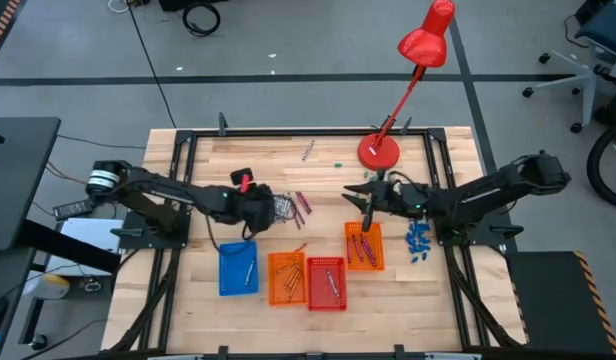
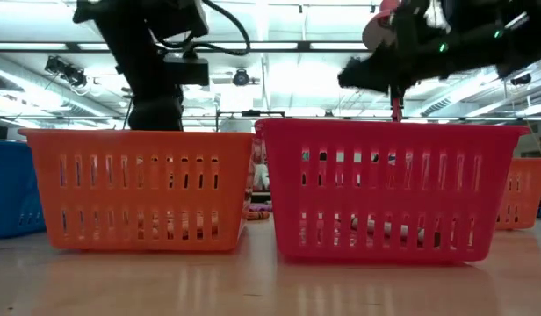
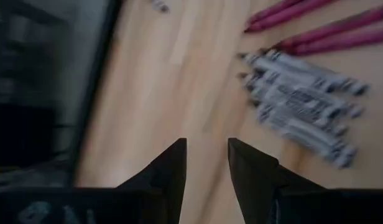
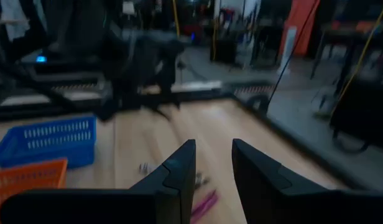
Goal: Sort crayons
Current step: Put the black crayon into the blue bin
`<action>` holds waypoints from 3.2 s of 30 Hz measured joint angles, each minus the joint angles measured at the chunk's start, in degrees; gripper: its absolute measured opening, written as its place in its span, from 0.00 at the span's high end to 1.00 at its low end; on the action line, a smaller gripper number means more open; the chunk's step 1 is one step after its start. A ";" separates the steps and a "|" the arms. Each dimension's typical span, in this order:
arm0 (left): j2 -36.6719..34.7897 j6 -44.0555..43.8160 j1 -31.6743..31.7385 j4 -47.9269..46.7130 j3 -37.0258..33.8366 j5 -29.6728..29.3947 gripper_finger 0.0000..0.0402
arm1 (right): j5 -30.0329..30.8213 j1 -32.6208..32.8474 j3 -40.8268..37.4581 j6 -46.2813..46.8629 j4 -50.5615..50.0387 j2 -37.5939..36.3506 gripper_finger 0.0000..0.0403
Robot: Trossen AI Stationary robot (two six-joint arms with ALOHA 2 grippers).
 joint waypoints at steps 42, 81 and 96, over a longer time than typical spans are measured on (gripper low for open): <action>2.06 -25.32 8.36 15.50 -6.26 25.91 0.68 | -11.17 -4.53 28.63 4.85 -33.11 26.10 0.73; 9.95 -23.38 12.11 6.08 -5.98 27.69 0.92 | -9.51 -1.10 25.16 0.69 -26.51 26.10 0.73; -2.48 -23.88 8.23 10.29 -6.29 27.38 0.92 | -4.88 -1.12 25.17 -0.40 -30.82 24.24 0.73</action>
